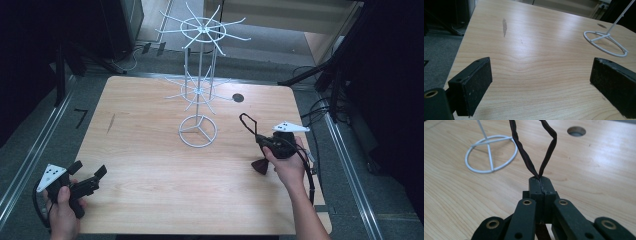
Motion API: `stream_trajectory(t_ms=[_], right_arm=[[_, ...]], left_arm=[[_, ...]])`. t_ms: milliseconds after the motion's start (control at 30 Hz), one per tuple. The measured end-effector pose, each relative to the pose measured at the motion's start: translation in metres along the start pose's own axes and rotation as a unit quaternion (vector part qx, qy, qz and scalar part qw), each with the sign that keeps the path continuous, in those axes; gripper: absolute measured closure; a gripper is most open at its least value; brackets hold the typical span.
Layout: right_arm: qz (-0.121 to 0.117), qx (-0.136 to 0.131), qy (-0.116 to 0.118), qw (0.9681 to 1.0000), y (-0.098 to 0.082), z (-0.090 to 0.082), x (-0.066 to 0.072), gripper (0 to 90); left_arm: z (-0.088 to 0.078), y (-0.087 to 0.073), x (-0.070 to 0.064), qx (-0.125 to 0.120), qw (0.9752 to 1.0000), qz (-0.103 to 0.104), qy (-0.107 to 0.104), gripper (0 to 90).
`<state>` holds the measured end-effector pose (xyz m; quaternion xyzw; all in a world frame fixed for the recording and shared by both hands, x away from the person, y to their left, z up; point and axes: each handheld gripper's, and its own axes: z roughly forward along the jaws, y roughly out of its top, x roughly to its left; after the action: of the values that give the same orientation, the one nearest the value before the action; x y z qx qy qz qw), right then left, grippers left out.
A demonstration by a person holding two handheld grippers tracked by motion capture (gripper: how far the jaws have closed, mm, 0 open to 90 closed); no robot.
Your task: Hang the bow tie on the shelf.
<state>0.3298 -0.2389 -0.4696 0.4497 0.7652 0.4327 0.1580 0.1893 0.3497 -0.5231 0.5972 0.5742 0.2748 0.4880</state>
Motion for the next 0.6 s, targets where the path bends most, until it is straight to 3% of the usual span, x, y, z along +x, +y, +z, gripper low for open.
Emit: stream_trajectory(t_ms=[300,333,600], right_arm=[[0.008,-0.051,-0.003,0.9987,0.005,-0.008,0.006,90.0],[0.015,-0.064,0.003,0.9978,0.007,-0.011,0.008,90.0],[0.011,-0.105,0.006,0.9944,0.015,-0.018,0.019,90.0]], left_arm=[[0.0,0.0,0.0,-0.001,1.0,0.0,0.001,4.6],[0.0,0.0,0.0,0.0,1.0,0.001,0.001,4.6],[0.0,0.0,0.0,-0.001,1.0,0.0,0.0,4.6]])
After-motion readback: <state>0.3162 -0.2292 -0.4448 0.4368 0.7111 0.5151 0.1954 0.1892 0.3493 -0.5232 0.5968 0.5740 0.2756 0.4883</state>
